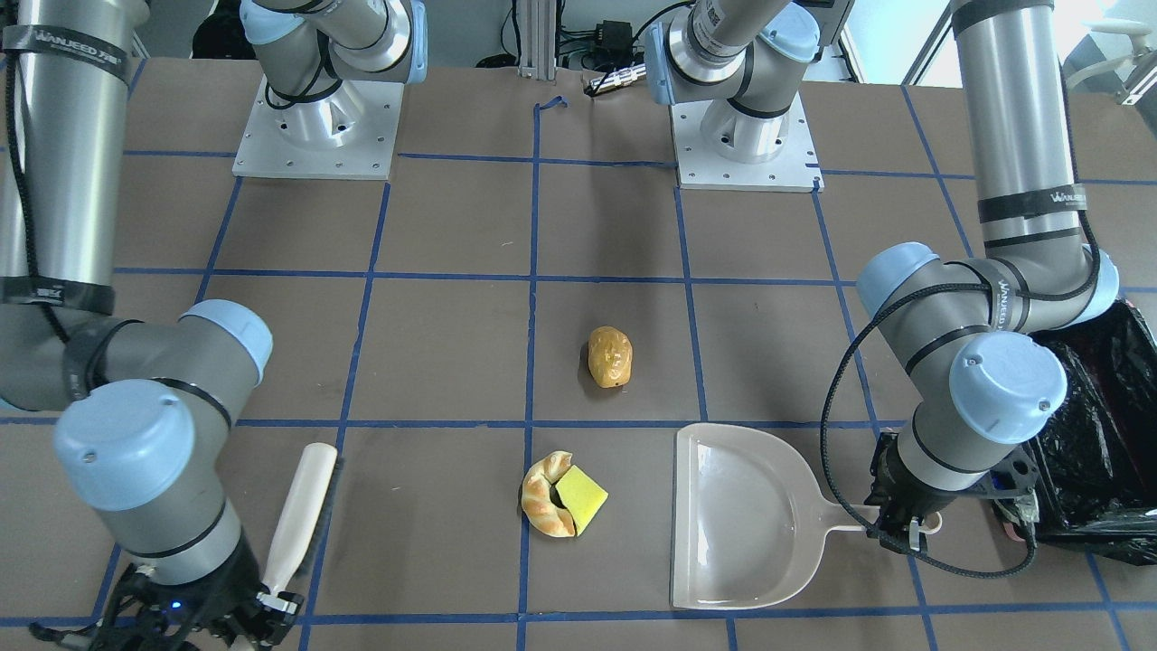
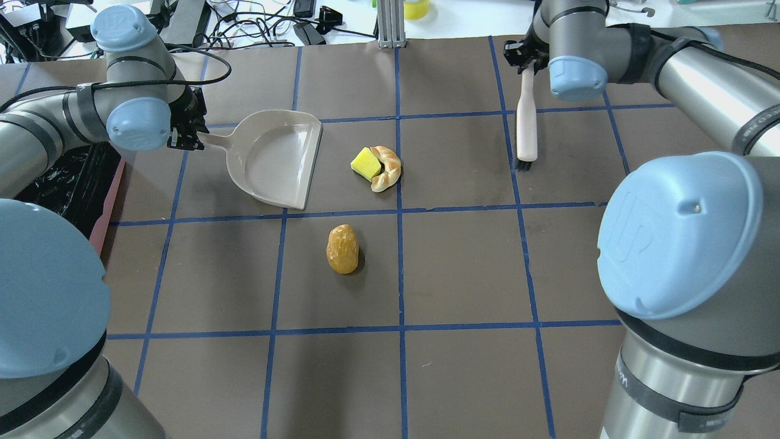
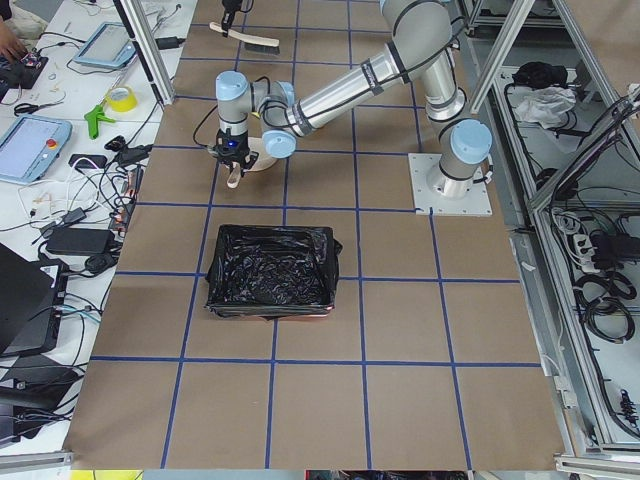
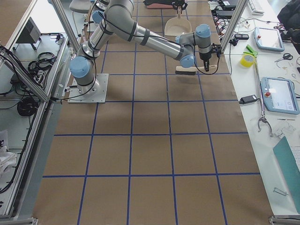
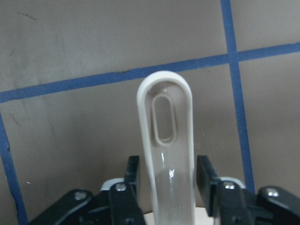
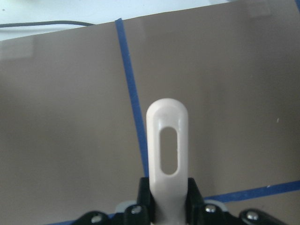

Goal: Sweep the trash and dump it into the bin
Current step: 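Place the dustpan beside the sponge while the right gripper brings the brush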

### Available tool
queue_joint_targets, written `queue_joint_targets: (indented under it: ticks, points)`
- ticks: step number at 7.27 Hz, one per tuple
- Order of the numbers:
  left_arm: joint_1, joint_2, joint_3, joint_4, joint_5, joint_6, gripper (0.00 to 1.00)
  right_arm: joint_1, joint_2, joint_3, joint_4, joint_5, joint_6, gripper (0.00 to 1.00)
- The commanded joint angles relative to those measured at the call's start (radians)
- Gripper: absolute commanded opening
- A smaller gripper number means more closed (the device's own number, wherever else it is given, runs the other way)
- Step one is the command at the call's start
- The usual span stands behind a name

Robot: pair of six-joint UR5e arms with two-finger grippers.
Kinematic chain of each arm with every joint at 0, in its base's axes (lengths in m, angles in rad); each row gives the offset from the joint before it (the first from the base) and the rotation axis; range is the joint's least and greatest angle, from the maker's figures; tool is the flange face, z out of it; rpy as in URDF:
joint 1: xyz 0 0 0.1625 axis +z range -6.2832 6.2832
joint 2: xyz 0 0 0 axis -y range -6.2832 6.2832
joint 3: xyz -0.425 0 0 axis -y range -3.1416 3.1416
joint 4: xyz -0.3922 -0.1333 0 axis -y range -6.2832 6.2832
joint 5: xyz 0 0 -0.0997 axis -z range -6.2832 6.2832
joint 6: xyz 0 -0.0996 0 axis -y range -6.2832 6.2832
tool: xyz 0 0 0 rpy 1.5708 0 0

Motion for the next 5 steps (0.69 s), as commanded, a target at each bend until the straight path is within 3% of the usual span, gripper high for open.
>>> queue_joint_targets:
  ticks: [1,3,5]
  points:
    - [0.000,0.011,0.000,0.002,0.006,0.043,0.00,0.096,-0.004,0.001,-0.002,-0.021,0.171,0.04]
    - [-0.040,0.013,-0.003,0.029,0.134,0.003,0.00,0.148,0.007,0.004,-0.014,-0.064,0.246,0.04]
    - [-0.080,0.012,-0.005,0.029,0.137,-0.075,0.00,0.208,0.024,0.010,-0.040,-0.110,0.330,0.04]
